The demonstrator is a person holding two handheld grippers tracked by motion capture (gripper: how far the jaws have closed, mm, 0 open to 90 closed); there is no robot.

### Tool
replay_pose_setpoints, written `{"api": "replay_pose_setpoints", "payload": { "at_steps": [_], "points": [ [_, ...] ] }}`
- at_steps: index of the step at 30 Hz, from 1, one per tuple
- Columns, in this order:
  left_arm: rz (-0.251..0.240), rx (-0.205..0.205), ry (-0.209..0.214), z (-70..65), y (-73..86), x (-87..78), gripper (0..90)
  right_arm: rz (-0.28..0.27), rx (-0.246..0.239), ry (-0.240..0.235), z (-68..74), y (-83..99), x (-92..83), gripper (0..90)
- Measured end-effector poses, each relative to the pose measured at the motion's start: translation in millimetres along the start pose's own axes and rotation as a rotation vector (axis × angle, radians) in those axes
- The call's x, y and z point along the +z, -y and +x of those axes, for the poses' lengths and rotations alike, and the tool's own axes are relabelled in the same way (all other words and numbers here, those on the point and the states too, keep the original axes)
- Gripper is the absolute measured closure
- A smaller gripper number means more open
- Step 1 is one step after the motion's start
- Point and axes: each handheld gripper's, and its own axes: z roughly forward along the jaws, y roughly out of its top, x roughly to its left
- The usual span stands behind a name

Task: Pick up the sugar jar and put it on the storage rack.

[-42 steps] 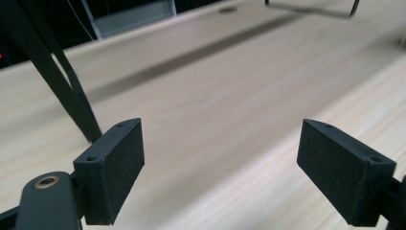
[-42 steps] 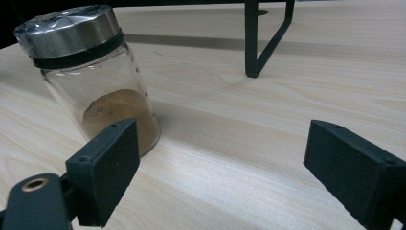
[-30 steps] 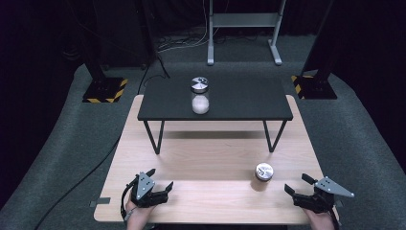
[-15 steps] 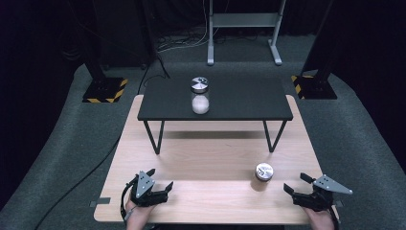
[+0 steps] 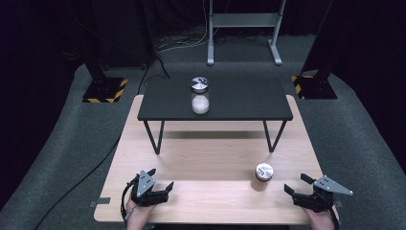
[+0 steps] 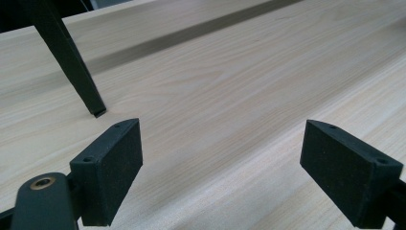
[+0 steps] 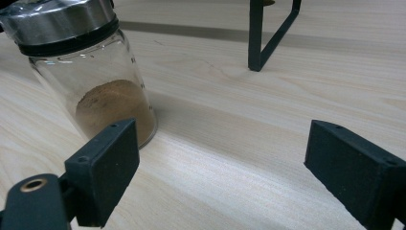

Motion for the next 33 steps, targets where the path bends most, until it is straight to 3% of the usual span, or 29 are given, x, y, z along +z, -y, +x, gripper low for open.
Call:
{"api": "replay_pose_setpoints", "payload": {
  "at_steps": [33],
  "points": [
    [0.006, 0.005, 0.000, -1.6, -1.3, 0.8, 14.0, -0.001, 0.001, -0.002, 1.5, 0.5, -0.3, 9.9]
  ]
}}
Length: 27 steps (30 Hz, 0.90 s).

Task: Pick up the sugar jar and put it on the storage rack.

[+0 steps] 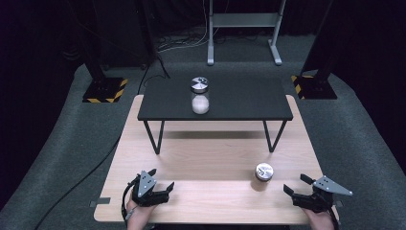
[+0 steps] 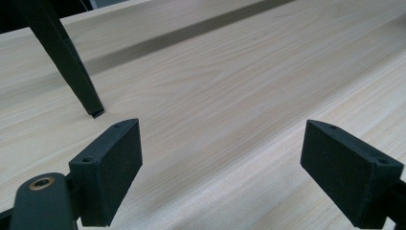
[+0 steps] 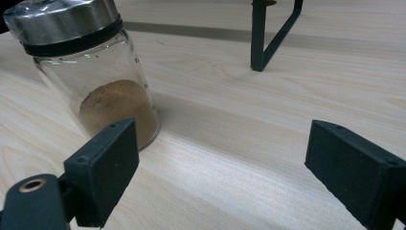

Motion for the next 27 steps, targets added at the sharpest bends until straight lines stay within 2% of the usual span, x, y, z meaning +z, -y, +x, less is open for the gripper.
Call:
{"api": "replay_pose_setpoints", "payload": {
  "at_steps": [27],
  "points": [
    [0.007, 0.002, -0.002, -1.4, -1.3, 0.4, 13.3, -0.004, 0.004, 0.001, -0.3, 0.7, -0.3, 9.7]
  ]
}}
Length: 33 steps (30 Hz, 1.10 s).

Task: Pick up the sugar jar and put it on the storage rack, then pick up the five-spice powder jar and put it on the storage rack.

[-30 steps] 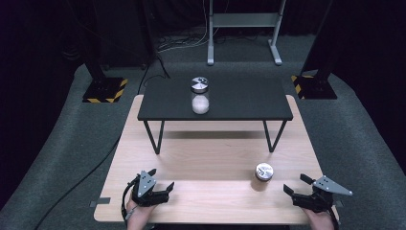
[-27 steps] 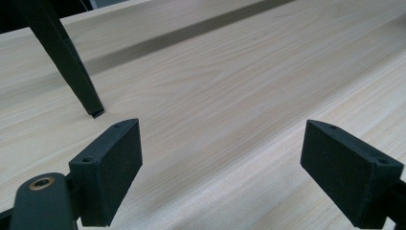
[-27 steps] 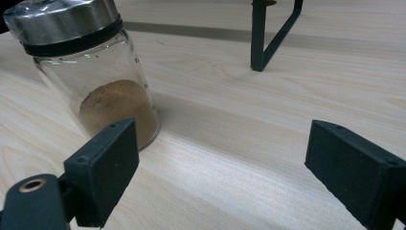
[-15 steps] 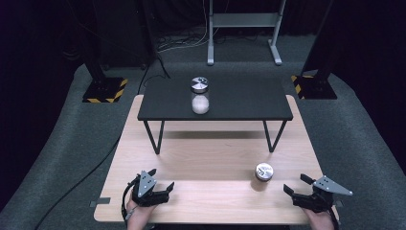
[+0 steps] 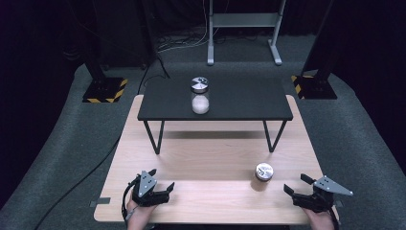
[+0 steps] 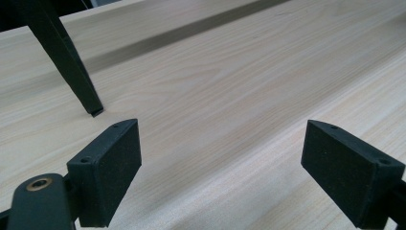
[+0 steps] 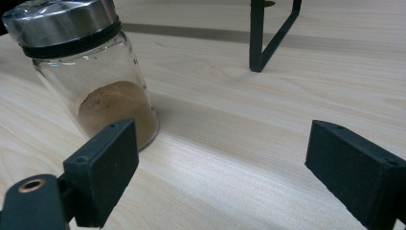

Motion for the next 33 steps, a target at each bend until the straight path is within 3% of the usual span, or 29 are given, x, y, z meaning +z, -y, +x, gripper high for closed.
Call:
{"api": "replay_pose_setpoints", "payload": {
  "at_steps": [33],
  "points": [
    [-0.005, -0.007, -0.005, -0.4, 1.1, -0.7, 13.5, 0.000, -0.014, -0.014, -0.4, -0.8, 2.2, 9.4]
  ]
}}
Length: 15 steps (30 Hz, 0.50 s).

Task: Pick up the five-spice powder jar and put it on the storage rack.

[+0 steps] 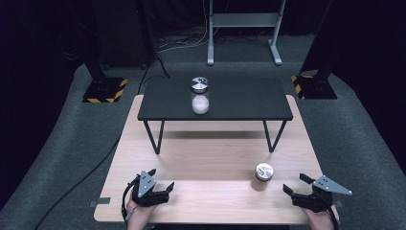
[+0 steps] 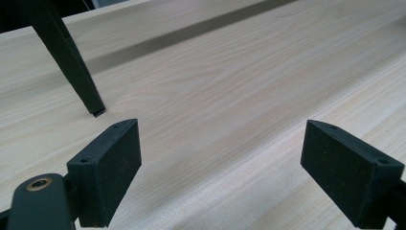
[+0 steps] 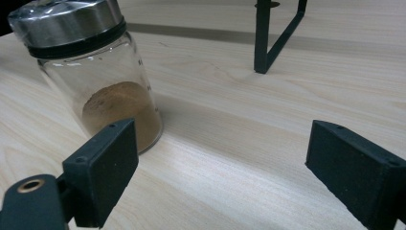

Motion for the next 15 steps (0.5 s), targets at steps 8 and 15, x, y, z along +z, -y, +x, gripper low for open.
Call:
{"api": "replay_pose_setpoints", "payload": {
  "at_steps": [8, 15],
  "points": [
    [0.004, -0.004, 0.002, 0.6, -0.7, 0.4, 13.5, -0.043, -0.036, -0.036, -0.9, 4.5, -2.3, 7.4],
    [0.003, -0.009, 0.003, 2.0, -0.9, 1.1, 13.5, -0.058, -0.079, -0.073, 1.6, 5.3, -1.4, 6.5]
  ]
}}
